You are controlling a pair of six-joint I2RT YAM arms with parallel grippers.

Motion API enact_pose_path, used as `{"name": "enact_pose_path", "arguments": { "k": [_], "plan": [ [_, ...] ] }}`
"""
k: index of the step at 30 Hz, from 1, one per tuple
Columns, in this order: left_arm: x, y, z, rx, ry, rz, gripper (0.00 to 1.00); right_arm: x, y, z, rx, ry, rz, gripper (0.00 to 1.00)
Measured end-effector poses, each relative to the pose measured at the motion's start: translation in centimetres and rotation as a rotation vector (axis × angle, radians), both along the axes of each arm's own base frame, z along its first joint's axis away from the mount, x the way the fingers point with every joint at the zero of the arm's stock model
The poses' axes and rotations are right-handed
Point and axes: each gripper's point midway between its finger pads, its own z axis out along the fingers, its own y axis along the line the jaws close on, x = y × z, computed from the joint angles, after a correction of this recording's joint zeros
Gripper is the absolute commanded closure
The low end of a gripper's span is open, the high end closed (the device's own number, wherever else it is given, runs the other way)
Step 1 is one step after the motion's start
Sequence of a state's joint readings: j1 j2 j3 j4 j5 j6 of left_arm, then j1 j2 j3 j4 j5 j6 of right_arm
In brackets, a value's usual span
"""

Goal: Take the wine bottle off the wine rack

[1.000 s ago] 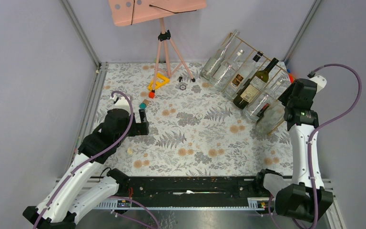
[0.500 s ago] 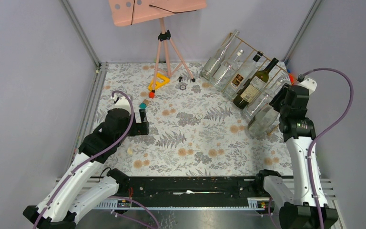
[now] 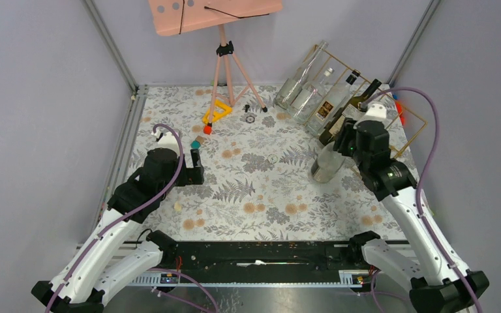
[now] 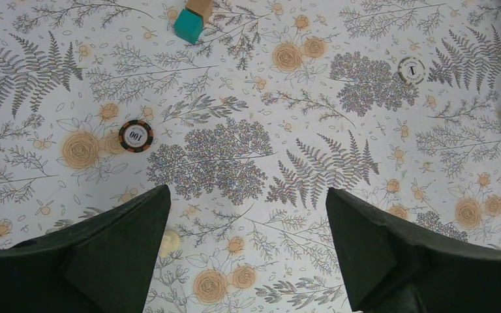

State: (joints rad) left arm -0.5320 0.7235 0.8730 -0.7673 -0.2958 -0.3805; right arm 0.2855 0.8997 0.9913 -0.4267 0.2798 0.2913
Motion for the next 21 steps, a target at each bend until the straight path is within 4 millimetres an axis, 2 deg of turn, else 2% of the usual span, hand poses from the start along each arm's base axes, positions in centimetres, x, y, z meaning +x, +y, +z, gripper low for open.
{"name": "enact_pose_path", "arguments": {
  "k": [8,17,21],
  "plan": [
    [0.0,0.1,0.0,0.002,-0.001,0.003,0.01,-0.5,8.5,-0.8,-0.108,0.007,0.251,1.00],
    [0.0,0.1,0.0,0.002,-0.003,0.004,0.01,-2.0,18.0,0.1,-0.184,-0.075,0.508,1.00],
    [0.0,0.1,0.1,0.001,-0.003,0.004,0.01,-2.8,21.2,-0.1,-0.186,-0.106,0.585,1.00]
  ]
}}
